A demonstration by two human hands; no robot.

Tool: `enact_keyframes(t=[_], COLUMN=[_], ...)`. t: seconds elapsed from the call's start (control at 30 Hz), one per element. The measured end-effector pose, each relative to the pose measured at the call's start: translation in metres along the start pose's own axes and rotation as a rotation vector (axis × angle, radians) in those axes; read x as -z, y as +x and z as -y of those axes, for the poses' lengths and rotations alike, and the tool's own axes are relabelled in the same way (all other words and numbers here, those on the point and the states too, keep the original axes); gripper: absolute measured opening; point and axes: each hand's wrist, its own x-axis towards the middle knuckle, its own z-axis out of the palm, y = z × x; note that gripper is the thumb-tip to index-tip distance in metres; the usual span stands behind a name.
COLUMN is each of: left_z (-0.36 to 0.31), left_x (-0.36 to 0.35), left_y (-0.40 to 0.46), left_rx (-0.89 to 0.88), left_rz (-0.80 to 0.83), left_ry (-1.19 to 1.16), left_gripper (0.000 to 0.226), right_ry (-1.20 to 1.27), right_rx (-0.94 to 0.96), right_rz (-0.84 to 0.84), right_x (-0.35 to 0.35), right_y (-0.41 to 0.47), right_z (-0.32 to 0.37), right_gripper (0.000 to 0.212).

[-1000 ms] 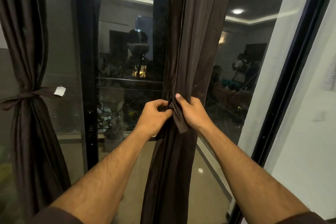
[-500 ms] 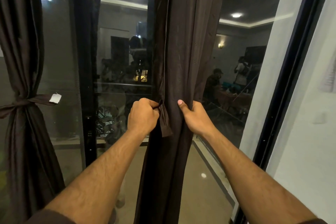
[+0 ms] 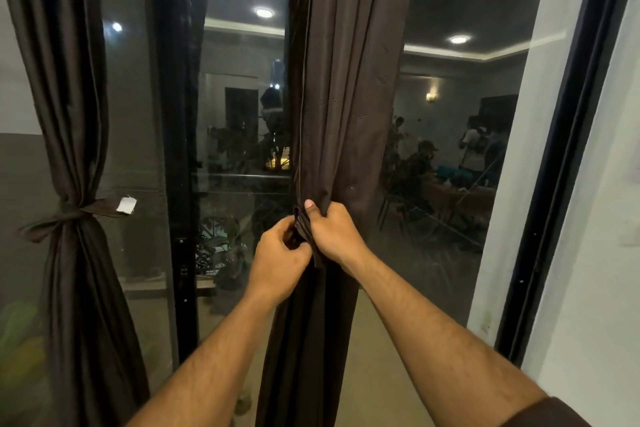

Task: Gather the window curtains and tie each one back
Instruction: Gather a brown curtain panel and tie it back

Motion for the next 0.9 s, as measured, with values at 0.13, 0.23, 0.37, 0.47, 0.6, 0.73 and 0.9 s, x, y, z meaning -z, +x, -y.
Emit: enact_keyframes(t=[0.13,0.23,0.37,0.47,0.6,0.73,0.9], left_z=[0.001,0.003,0.007,0.004,-0.004,-0.007,0.0], left_x=[0.0,0.003,0.001,-0.002,-0.011,-0.025,-0.034], left_y=[-0.001,0.005,0.005,0.004,0.001,0.003,0.008], left_rx=[0.024,0.035,0.035,0.022,-0.014,0.011,-0.069], left_rz=[-0.106,-0.314,-0.312,-0.326,-0.361,-0.349,-0.289], left_ry=[0.083,0.242,0.211,0.166,0.18,0.12,0.129], left_gripper=[0.033,0.017,0.025,0.023,0.038,0.039,0.052], right_ry=[0.194,0.318,0.119,0.344,0.213,0.116,0.188], right_rx=[-0.099,-0.036,0.12,0.028,0.092,0.089,0.035], right_rz=[0.233,0.174,-0.544,-0.343,-0.038,0.074,0.19], right_x=[0.008,0.017,0.038,0.049,0.033,0.024,0.03], right_y=[-0.009,-0.015,0.007,0.024,0.031,0.042,0.043], right_z=[0.006,-0.006,-0.035,-0.037,-0.027,-0.011,-0.006], right_gripper=[0.038,0.03,0.046,0.036,0.023,0.028,0.034])
